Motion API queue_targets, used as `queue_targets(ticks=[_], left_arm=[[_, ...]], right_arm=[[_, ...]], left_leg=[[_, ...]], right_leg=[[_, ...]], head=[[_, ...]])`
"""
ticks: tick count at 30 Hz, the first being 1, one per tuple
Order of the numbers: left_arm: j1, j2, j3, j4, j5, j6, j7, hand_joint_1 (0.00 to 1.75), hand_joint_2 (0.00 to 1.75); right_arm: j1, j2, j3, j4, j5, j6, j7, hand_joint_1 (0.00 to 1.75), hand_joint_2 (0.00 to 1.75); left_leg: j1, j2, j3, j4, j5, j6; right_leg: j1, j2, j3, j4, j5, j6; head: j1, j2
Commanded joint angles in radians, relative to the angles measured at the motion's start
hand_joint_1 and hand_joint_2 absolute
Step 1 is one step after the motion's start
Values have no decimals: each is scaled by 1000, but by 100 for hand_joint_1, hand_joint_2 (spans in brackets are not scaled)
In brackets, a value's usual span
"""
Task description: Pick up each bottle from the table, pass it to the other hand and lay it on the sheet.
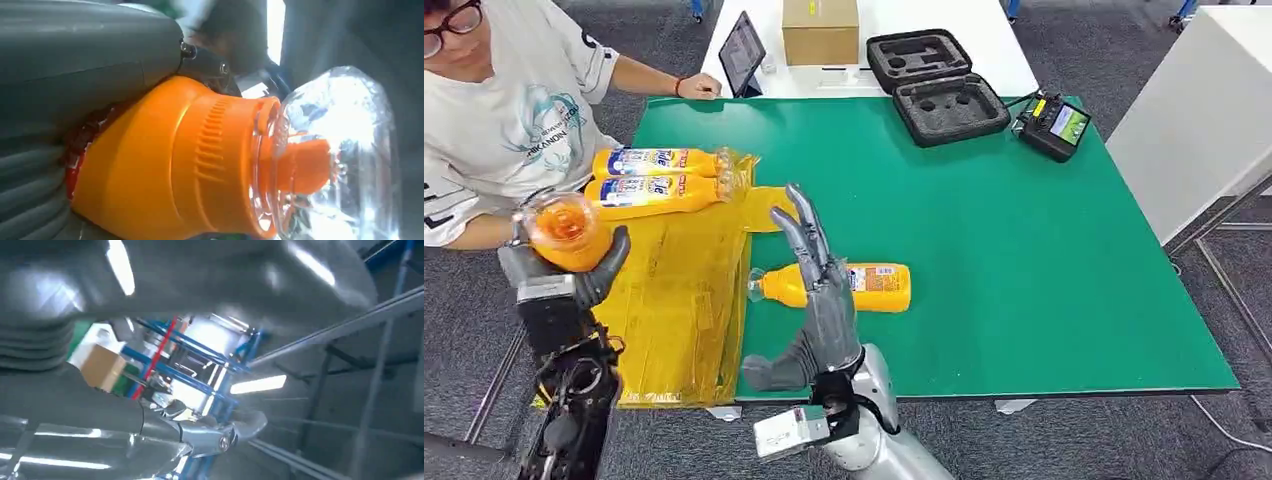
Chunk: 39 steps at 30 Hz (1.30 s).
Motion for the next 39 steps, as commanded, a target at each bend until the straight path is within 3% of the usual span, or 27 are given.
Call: queue_targets(ticks=[1,3,4,6,24,32,39], left_arm=[[-354,92,-245,727,-516,-98,237,175,175],[-387,83,-256,812,-558,-162,271,175,175],[-394,69,-219,831,-484,-274,240,175,175],[-406,88,-227,891,-504,-326,263,175,175],[-407,91,-223,905,-500,-320,247,175,175],[-422,105,-250,964,-600,-370,318,175,175],[-425,113,-195,965,-612,-389,351,175,175]], right_arm=[[-74,-32,192,184,17,54,29,0,175],[-91,-26,214,204,11,79,35,0,175],[-94,-24,219,212,2,94,38,0,175],[-94,-19,229,229,-2,115,35,0,175],[-93,-22,229,230,-7,116,31,0,175],[-94,-18,229,234,-30,161,28,0,175],[-88,-24,232,230,-35,185,29,0,175]], left_leg=[[0,-5,6,-3,2,-2],[1,-4,6,-2,1,-3],[0,-2,5,-2,1,-2],[1,0,6,-2,1,-2],[1,1,2,-1,1,-2],[1,2,3,-1,1,-2],[2,2,6,-1,0,-3]], right_leg=[[0,-4,6,-1,-1,-1],[1,-2,6,-1,0,-2],[0,-1,4,-1,1,-3],[1,1,6,-1,1,-4],[2,2,2,0,2,-3],[1,3,3,0,1,-4],[2,4,6,0,0,-4]], head=[[0,0],[0,0],[0,0],[-1,0],[0,0],[0,0],[0,0]])
